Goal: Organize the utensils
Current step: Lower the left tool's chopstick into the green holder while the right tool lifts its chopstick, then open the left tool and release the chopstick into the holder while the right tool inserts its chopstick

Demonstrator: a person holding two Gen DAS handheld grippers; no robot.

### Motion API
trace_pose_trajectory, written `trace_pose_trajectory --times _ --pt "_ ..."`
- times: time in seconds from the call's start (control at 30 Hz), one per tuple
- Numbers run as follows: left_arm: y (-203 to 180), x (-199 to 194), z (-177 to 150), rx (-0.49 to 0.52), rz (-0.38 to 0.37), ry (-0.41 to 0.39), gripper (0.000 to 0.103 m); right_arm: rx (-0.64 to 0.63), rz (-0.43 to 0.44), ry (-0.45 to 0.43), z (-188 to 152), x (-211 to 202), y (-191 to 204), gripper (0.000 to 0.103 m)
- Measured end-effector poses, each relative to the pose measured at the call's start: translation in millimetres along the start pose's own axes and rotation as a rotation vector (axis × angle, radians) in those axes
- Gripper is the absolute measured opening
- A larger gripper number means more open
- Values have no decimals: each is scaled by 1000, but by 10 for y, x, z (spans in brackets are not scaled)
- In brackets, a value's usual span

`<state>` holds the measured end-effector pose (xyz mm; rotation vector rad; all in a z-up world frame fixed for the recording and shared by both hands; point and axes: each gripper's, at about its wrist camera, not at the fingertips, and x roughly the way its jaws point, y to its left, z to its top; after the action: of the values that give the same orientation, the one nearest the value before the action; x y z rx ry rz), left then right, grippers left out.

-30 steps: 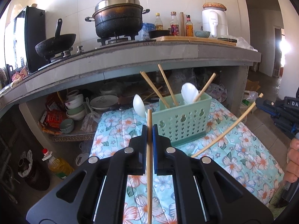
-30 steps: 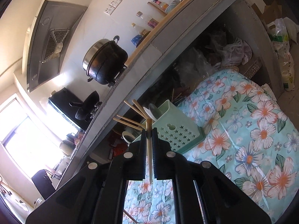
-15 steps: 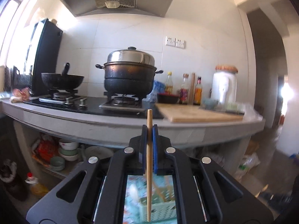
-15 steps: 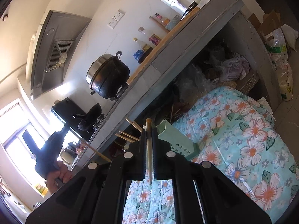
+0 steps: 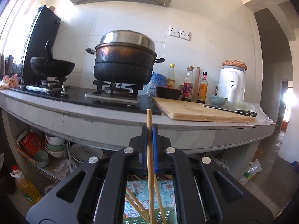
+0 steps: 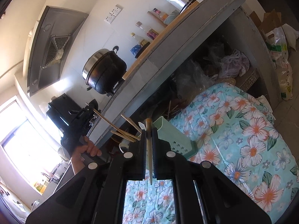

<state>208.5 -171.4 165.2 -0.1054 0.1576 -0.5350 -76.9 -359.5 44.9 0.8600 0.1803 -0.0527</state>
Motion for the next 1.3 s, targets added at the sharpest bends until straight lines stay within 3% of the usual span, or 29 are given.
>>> trace_pose_trajectory --times 0.5,0.77,1.0,1.03,1.13,1.3 --pt "58 68 -362 6 -43 93 4 -15 -8 -5 -10 -48 93 6" --pt "119 -70 -77 -56 -71 10 4 -15 -7 -11 -3 -76 120 6" --pt "85 133 -397 -20 -62 135 4 -21 -12 -10 4 -75 134 6" --pt "110 140 -435 -27 -65 151 8 -29 -14 -12 12 -78 151 6" --pt "193 40 -482 -47 -63 152 41 -66 -9 -25 56 -89 264 6" --pt "284 -275 -451 -24 -51 99 60 -169 17 -77 249 -92 605 6"
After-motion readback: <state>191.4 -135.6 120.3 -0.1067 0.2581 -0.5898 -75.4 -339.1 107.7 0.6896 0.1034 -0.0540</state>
